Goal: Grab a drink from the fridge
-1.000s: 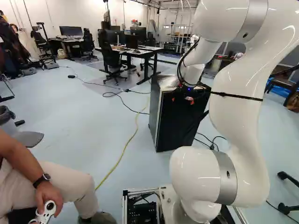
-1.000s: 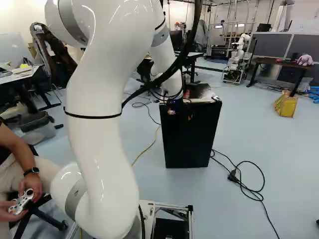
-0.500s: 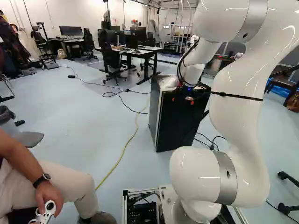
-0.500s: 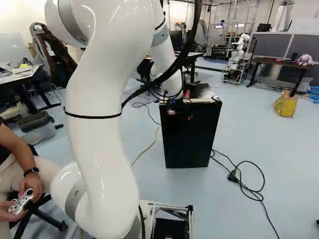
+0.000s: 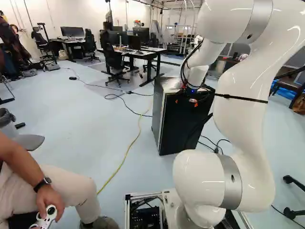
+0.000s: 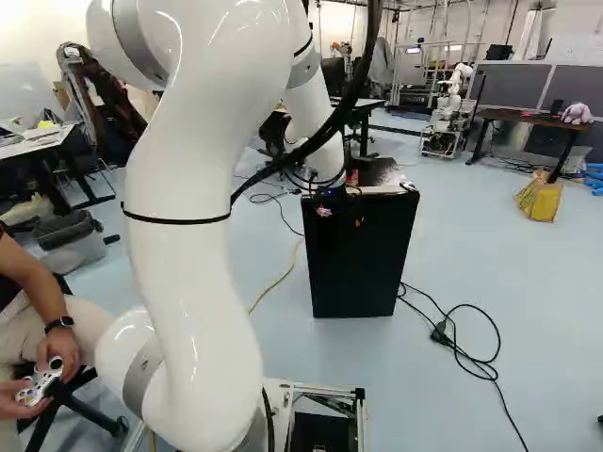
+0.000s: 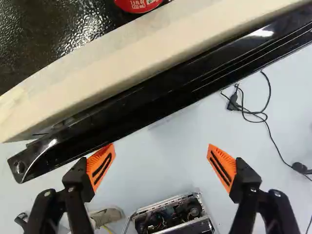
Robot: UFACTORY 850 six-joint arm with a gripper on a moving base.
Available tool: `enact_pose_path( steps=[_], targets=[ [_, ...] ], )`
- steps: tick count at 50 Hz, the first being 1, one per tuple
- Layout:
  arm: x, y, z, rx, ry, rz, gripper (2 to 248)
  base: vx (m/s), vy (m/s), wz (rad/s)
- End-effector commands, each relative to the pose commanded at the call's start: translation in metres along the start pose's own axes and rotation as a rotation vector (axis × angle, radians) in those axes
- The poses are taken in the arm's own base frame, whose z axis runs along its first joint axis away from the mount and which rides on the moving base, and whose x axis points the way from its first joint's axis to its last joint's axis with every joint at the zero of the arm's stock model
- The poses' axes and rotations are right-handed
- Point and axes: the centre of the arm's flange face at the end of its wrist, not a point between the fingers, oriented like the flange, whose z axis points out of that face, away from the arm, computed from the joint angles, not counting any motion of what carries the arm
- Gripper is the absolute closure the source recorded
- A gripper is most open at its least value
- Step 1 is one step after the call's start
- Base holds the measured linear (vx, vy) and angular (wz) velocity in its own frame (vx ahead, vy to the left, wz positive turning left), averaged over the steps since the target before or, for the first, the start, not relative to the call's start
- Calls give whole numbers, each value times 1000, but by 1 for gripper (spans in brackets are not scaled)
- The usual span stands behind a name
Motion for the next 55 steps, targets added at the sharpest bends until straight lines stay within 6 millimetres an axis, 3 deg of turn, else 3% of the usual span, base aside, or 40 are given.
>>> enact_pose_path(
  steps=[55],
  targets=[
    [9, -4, 5, 3, 8, -6, 3, 0, 0, 0]
  ],
)
